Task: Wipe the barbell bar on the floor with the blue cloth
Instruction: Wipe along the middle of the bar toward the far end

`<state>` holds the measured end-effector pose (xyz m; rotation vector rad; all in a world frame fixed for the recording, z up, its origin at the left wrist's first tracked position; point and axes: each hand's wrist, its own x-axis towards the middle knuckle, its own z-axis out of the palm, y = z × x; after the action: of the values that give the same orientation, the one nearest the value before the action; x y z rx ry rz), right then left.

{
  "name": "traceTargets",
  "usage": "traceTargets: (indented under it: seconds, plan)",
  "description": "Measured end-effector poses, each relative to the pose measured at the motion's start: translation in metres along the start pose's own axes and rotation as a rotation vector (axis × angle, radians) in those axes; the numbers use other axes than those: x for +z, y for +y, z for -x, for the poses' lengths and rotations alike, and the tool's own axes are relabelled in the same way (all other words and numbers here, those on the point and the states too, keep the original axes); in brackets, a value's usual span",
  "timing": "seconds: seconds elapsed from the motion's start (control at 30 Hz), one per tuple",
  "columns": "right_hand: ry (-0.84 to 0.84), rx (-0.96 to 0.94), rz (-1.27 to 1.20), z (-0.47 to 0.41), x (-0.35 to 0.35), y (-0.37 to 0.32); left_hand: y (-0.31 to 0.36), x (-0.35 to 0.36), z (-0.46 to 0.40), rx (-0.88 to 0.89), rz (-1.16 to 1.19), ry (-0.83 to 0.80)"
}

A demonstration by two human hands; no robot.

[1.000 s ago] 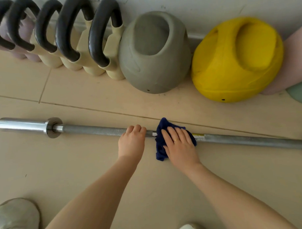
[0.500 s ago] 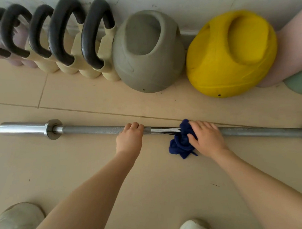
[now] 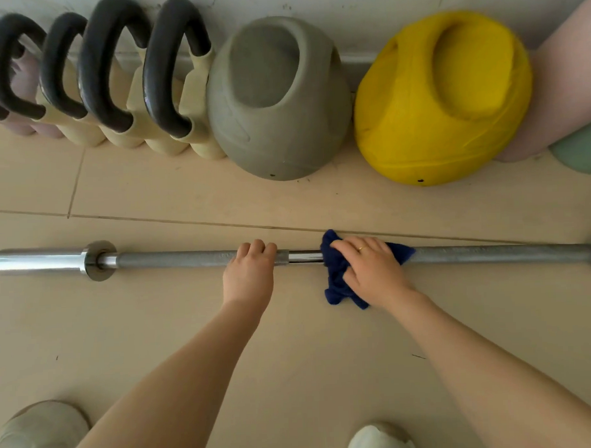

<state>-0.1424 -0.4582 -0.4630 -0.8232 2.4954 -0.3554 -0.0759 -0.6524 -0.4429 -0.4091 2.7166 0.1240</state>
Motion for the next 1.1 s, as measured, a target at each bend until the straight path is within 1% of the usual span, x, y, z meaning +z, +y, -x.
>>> traceTargets:
  seconds: [0.13,0.27,0.37,0.43,0.53,0.6,0.7,0.73,0.8,0.87,0.93,1.03,1.1]
  plan:
    - [0.024,0.122,0.062,0.026,-0.011,0.045,0.004,0.003,0.005,-0.05,0.061,-0.024]
    - [0.175,0.273,0.111,0.045,-0.016,0.073,0.013,0.003,0.012,-0.089,0.103,-0.102]
    - [0.234,0.389,0.09,0.044,-0.015,0.069,0.025,-0.002,0.015,-0.078,0.093,-0.09]
    - [0.225,0.341,0.095,0.036,-0.01,0.056,0.038,-0.003,0.016,-0.036,0.087,-0.071]
    - [0.143,0.21,0.093,0.022,0.004,0.033,0.065,-0.001,0.017,0.066,0.099,-0.062]
    - [0.114,0.172,0.094,0.018,0.003,0.023,0.08,0.001,0.017,0.144,0.11,-0.06]
    - [0.059,0.128,0.046,0.025,-0.006,0.036,0.096,0.002,0.018,0.256,0.071,-0.087]
    - [0.071,0.126,0.051,0.032,-0.01,0.046,0.099,0.002,0.018,0.278,0.038,-0.107]
    - [0.144,0.149,0.088,0.044,-0.017,0.067,0.103,0.004,0.02,0.291,-0.019,-0.147]
    - [0.236,0.226,0.105,0.055,-0.021,0.089,0.104,0.005,0.02,0.282,-0.034,-0.161]
    - [0.247,0.297,0.084,0.065,-0.025,0.108,0.105,0.005,0.019,0.273,-0.03,-0.164]
    - [0.198,0.4,0.077,0.066,-0.032,0.114,0.104,0.004,0.019,0.266,-0.035,-0.183]
    - [0.177,0.379,0.092,0.06,-0.031,0.102,0.108,0.001,0.02,0.245,-0.025,-0.2]
